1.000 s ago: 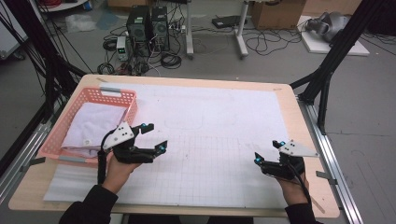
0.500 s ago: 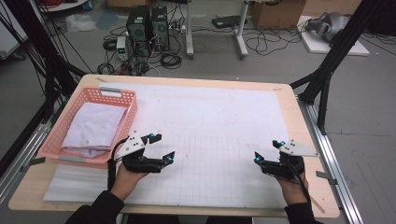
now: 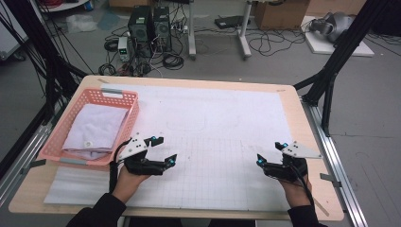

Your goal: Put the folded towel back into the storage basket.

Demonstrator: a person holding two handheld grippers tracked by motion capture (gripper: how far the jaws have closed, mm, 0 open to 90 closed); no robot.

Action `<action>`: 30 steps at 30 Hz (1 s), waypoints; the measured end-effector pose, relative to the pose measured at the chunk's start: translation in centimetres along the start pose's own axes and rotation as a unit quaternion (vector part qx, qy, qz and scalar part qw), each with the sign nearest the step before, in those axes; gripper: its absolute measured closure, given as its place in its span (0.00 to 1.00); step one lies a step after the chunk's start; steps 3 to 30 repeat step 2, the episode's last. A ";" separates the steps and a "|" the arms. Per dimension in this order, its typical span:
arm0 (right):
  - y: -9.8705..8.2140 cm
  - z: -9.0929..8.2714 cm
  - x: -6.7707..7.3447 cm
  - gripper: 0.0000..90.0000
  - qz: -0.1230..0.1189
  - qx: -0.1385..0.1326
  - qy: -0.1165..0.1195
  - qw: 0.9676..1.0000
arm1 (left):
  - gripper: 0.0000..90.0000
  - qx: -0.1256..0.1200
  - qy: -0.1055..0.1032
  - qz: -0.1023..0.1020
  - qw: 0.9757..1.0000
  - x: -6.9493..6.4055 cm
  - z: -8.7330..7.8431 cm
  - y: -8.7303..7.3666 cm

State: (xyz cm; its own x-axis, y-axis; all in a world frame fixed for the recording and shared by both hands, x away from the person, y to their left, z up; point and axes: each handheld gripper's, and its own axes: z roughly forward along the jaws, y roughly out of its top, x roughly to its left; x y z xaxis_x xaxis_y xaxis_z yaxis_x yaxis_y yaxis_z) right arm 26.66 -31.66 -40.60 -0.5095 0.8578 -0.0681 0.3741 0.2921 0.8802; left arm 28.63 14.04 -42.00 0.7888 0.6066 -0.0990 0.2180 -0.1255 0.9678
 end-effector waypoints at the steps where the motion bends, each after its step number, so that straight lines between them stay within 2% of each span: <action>1: 0.0 0.0 0.0 0.20 0.002 -0.001 0.000 1.000 | 0.20 -0.001 -0.001 -0.001 1.000 0.0 0.0 0.0; 30: 0.0 0.0 0.0 0.20 0.004 0.001 0.001 1.000 | 0.20 -0.001 0.000 0.000 1.000 0.0 0.0 0.0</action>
